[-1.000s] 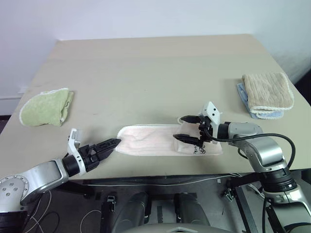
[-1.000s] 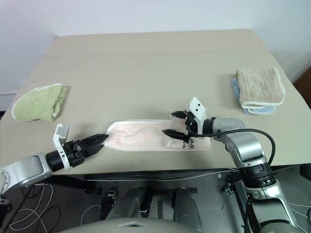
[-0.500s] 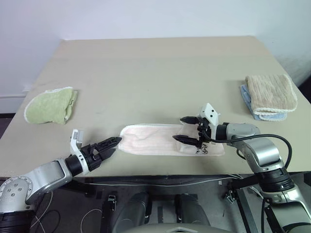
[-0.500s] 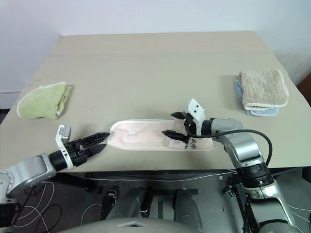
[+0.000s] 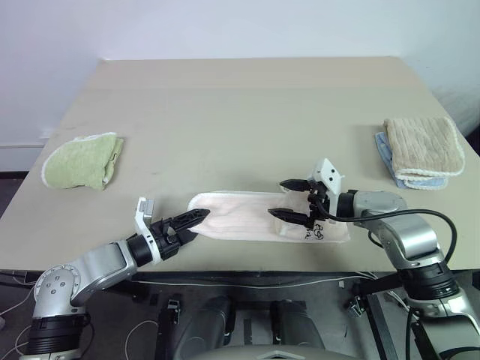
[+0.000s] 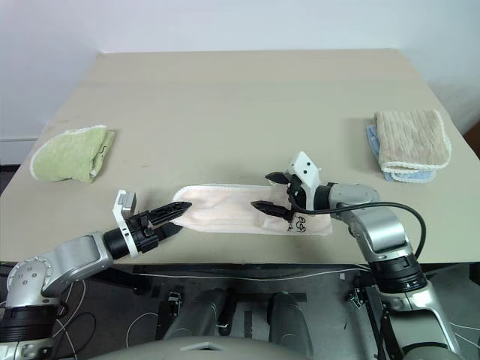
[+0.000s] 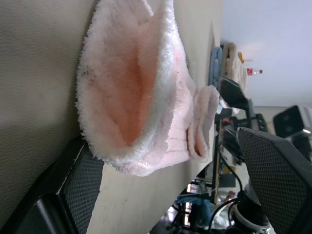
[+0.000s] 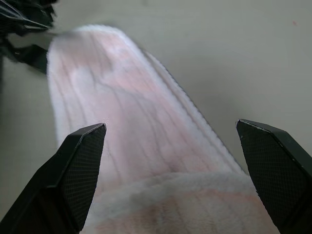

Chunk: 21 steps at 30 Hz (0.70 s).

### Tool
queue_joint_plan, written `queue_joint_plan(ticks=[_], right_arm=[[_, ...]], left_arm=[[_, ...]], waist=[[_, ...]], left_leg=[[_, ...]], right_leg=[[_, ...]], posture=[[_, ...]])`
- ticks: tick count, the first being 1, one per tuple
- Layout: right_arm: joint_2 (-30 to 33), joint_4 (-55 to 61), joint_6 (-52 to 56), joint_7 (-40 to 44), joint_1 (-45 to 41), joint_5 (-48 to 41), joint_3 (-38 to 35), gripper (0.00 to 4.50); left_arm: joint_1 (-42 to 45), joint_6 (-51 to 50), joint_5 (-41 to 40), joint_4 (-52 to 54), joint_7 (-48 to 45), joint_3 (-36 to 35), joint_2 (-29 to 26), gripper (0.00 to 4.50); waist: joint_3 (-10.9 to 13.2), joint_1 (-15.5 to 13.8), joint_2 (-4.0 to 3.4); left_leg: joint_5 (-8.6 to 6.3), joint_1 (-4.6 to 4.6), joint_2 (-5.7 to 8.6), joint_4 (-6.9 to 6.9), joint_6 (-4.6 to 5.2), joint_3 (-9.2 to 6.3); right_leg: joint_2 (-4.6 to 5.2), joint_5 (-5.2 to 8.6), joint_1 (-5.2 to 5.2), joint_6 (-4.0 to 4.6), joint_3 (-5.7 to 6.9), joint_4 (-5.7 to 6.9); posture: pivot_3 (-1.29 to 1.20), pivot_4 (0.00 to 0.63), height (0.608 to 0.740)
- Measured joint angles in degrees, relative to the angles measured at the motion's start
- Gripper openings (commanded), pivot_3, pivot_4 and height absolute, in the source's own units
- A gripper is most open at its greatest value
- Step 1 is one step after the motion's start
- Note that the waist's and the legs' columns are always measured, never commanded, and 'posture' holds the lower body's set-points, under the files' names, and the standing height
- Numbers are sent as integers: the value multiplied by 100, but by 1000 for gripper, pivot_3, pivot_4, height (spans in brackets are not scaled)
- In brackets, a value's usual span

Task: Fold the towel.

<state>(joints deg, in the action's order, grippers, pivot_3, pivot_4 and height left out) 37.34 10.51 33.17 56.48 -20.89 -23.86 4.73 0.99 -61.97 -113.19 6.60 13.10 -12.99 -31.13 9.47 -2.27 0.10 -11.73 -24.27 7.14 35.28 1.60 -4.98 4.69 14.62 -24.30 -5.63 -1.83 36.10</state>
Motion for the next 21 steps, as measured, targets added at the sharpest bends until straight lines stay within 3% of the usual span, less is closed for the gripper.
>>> queue_joint_plan(ticks=[7,10,21], right_arm=[[333,129,2,381,-1,-122,-82,4500],[447,137,-61,486,-12,-119,-83,4500],[469,59,-266,544,-56,106,-38,4500]], left_arm=[[-1,63,-9,28,238,-74,229,4436],[-25,142,-9,63,357,-86,307,3913],[-91,408,8,92,591,-86,472,287]], waist=[[-1,-10,0],[-1,-5,0],[0,12,2]], left_leg=[[0,2,-1,5,0,0],[0,4,-1,6,0,0],[0,-9,-3,-3,0,3]], right_leg=[[2,0,8,1,1,-1],[3,0,10,1,1,0],[-1,0,3,-1,-2,1]], posture=[[0,150,740],[0,150,740],[0,150,740]])
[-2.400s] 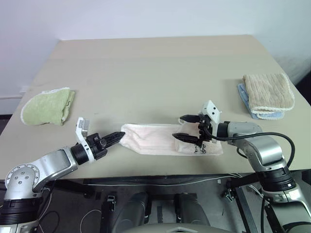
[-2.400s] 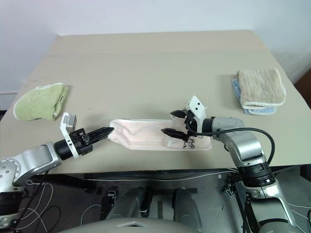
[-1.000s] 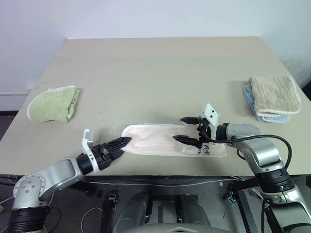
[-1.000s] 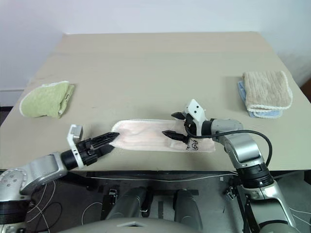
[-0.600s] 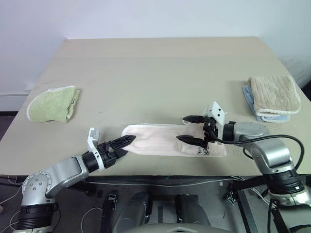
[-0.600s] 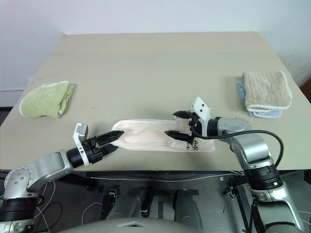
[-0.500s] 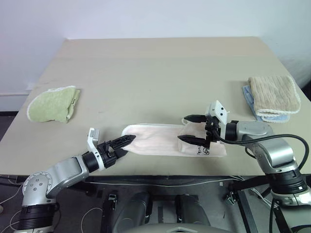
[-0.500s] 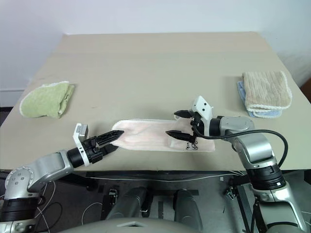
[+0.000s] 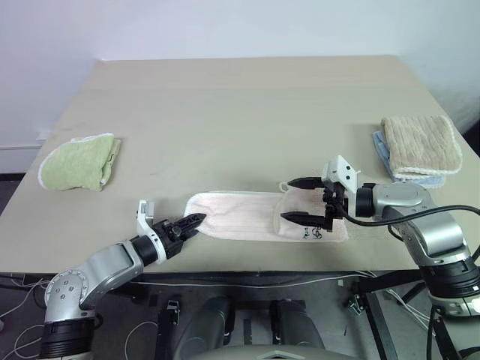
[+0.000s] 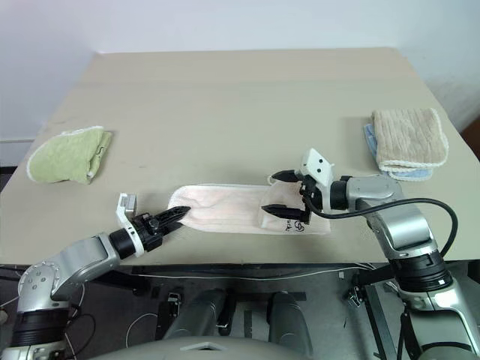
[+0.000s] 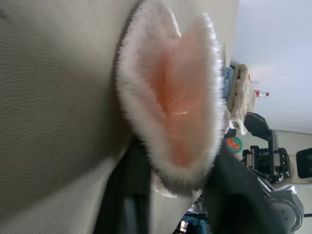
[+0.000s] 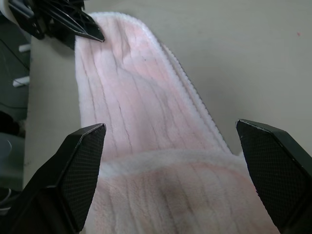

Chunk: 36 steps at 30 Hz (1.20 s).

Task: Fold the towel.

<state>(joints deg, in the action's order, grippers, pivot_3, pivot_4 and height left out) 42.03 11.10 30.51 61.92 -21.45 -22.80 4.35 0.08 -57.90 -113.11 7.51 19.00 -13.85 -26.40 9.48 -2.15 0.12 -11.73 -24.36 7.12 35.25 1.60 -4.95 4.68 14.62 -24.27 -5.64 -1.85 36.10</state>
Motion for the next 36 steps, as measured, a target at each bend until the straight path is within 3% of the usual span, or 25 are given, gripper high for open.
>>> queue_joint_plan(ticks=[1,9,15,21,36], right_arm=[[0,-1,-1,3,0,6,0,4500],[4,-34,-87,40,3,119,0,4500],[5,-131,-100,54,7,166,-4,4500],[60,-207,-122,53,4,174,-49,4500],[188,-238,-115,-208,92,174,-384,4500]], left_arm=[[1,9,-8,36,-5,-9,0,21],[-65,141,5,114,-83,-22,-76,21],[-6,186,218,141,-183,17,-662,21],[625,-22,780,104,-898,40,-1324,21],[2786,-1161,2408,191,-3126,964,-2073,21]], waist=[[0,-1,0],[0,2,0],[1,-2,1],[2,-5,3],[6,-7,8]], left_leg=[[0,0,0,0,0,0],[0,0,-1,1,0,0],[0,-1,0,1,0,0],[0,-2,0,-1,0,1],[1,-7,0,0,-1,2]], right_leg=[[0,0,1,0,0,0],[-1,1,0,1,0,0],[-1,1,-2,2,0,1],[-1,1,-8,1,1,-5],[-3,-1,-5,-1,1,0]], posture=[[0,150,740],[0,150,740],[0,150,740],[0,150,740],[0,150,740]])
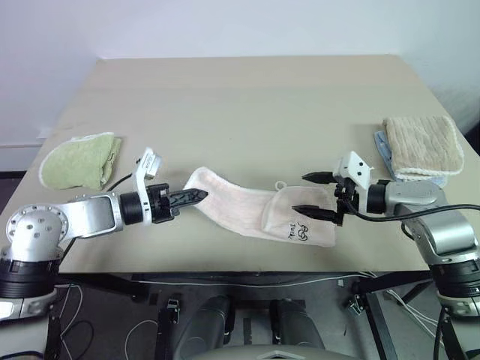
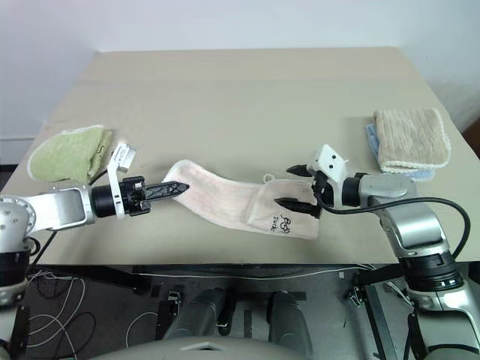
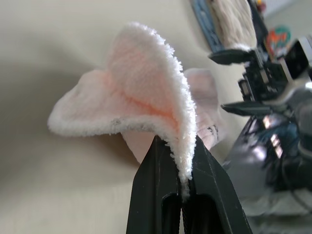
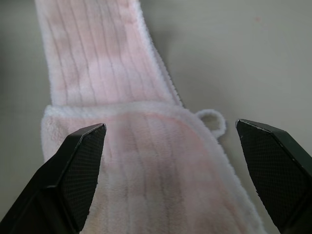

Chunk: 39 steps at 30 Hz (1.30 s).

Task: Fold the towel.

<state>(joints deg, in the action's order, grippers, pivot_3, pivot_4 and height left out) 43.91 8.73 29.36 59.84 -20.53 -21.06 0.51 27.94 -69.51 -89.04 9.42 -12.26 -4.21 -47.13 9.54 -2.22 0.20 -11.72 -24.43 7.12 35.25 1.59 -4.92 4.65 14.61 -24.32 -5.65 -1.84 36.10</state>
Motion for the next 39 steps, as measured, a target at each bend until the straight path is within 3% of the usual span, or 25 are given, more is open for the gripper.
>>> queue_joint_plan(ticks=[5,10,18,24,32,39], right_arm=[[5,-4,14,-105,51,-23,-165,4500],[113,-33,25,-151,111,-46,-386,4500],[244,31,89,-302,483,-63,-791,4500],[243,418,269,-511,946,-157,-1000,4500],[291,784,373,-722,1363,-179,-1108,4500],[373,925,420,-785,1454,-228,-1225,4500]], left_arm=[[1127,-150,931,-49,-842,758,325,21],[2113,-125,2359,-521,-1741,1818,746,21],[3131,482,4034,-1359,-2967,2611,1497,21],[3523,1474,5078,-1643,-3816,2819,1899,21],[3525,2922,6091,-2081,-5174,2845,1744,21],[3759,4298,7192,-3888,-5284,2710,1942,21]], waist=[[3,-3,5],[6,10,8],[12,-8,18],[17,18,21],[18,15,21],[25,-16,34]], left_leg=[[1,-3,1,0,0,0],[3,-3,1,-1,0,2],[8,-5,1,1,7,0],[9,-8,0,-2,8,1],[10,-8,-1,4,8,0],[10,-14,1,14,14,-6]], right_leg=[[0,-8,0,-15,1,-1],[-2,-10,-3,-19,0,1],[-2,-11,-2,-22,2,0],[-3,-12,-9,-23,0,2],[-4,-12,-5,-24,2,4],[-2,-13,0,-26,15,3]], posture=[[0,150,740],[0,150,740],[0,150,740],[0,150,740],[0,150,740],[0,150,740]])
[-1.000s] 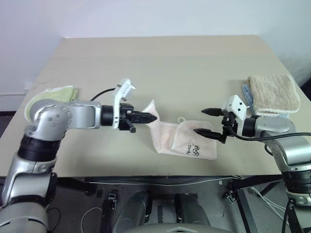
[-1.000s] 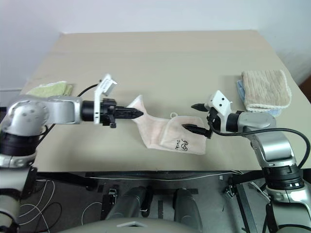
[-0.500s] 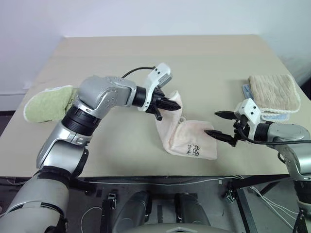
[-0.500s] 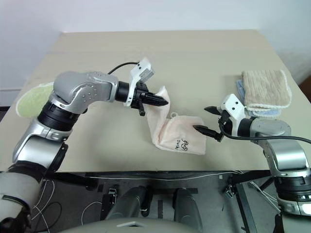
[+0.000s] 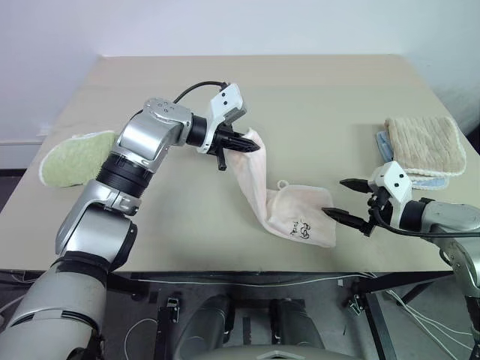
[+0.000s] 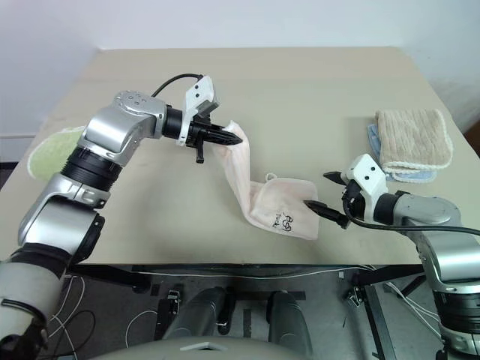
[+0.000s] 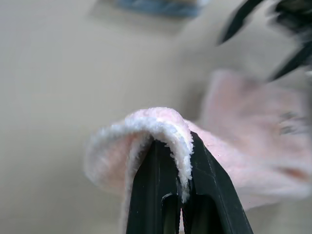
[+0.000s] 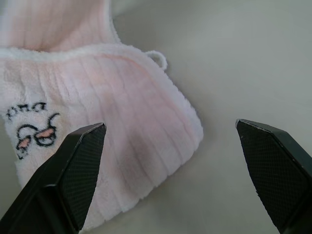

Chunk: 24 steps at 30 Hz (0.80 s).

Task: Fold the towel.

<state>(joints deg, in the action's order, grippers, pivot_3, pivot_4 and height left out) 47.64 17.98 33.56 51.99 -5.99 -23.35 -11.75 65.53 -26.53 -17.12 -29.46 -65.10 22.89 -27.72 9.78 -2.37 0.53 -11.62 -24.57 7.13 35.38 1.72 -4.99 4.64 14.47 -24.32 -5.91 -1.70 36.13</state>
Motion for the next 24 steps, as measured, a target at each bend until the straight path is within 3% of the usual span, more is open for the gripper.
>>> queue_joint_plan(ticks=[4,9,16,24], right_arm=[[5,-1,-1,-8,-3,0,2,4500],[8,-9,-1,-25,-20,2,7,4500],[314,-91,-62,-42,255,196,-29,4500],[534,-360,-53,-104,247,170,-763,4500]], left_arm=[[0,-7,31,-53,45,-242,485,21],[-501,-804,-417,1127,-144,-349,1026,21],[-1133,-1549,-596,2309,-547,-11,770,21],[-1332,-2055,-575,2300,-470,256,897,21]], waist=[[1,4,2],[1,44,0],[-1,36,-5],[-1,7,-4]], left_leg=[[-1,-20,0,18,2,-5],[-2,-27,-1,41,6,-4],[-4,-17,-2,67,7,-6],[-4,-17,-1,76,8,-7]], right_leg=[[0,-1,-8,-3,8,1],[-4,-4,-11,-9,6,14],[-6,-4,2,-8,7,37],[-6,-5,8,-8,9,35]], posture=[[0,150,740],[0,150,740],[0,150,740],[0,150,740]])
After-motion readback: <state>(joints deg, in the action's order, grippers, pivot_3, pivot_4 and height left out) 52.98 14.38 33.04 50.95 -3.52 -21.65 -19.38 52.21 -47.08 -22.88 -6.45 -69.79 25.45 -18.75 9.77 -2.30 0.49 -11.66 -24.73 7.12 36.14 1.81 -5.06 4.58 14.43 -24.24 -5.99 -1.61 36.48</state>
